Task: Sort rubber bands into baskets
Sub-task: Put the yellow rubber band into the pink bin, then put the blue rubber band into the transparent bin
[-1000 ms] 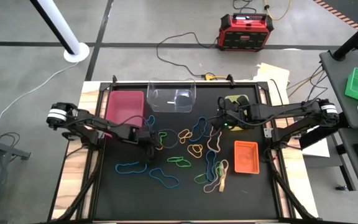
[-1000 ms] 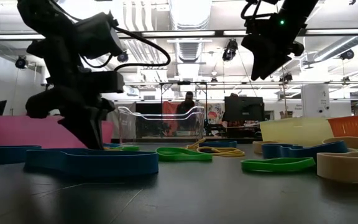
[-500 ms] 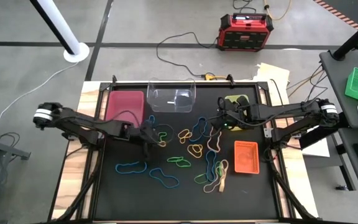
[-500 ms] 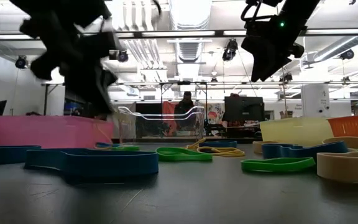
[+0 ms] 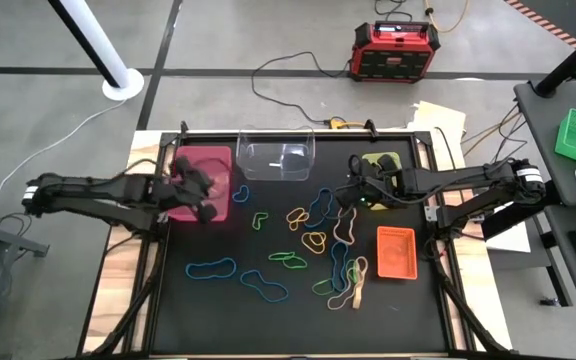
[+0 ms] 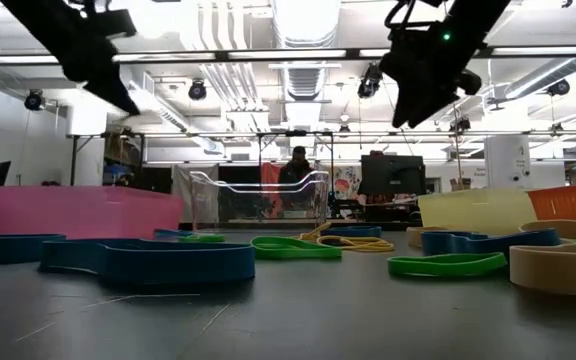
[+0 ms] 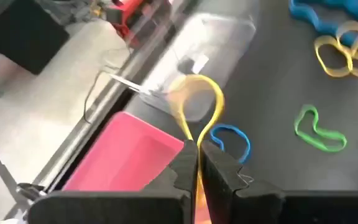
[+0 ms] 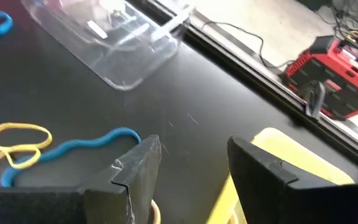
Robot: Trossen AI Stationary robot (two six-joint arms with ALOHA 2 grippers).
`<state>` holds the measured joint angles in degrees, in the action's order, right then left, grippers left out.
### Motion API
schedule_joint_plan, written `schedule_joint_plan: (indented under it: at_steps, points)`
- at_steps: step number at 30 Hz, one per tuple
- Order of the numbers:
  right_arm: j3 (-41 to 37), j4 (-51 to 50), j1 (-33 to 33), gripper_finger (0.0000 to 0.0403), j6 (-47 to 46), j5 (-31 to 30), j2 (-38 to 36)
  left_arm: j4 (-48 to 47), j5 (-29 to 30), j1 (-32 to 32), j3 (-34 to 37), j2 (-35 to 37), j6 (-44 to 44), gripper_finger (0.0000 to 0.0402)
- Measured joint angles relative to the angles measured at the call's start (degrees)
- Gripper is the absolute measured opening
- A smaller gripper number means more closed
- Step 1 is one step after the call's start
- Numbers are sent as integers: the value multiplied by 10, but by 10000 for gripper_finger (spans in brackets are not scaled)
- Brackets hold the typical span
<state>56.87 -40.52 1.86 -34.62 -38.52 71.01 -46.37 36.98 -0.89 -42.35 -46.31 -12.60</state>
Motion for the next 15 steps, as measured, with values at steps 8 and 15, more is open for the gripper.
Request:
schedule_joint_plan:
  at_steps: [8, 15]
  points:
    - [-3, 52, -3, 183, 25, 32, 23, -2, 7, 50, 0, 9, -9, 78]
    - [-3, 245, -21, 183, 158, 120, 72, 13, -58, 47, 0, 1, 3, 129]
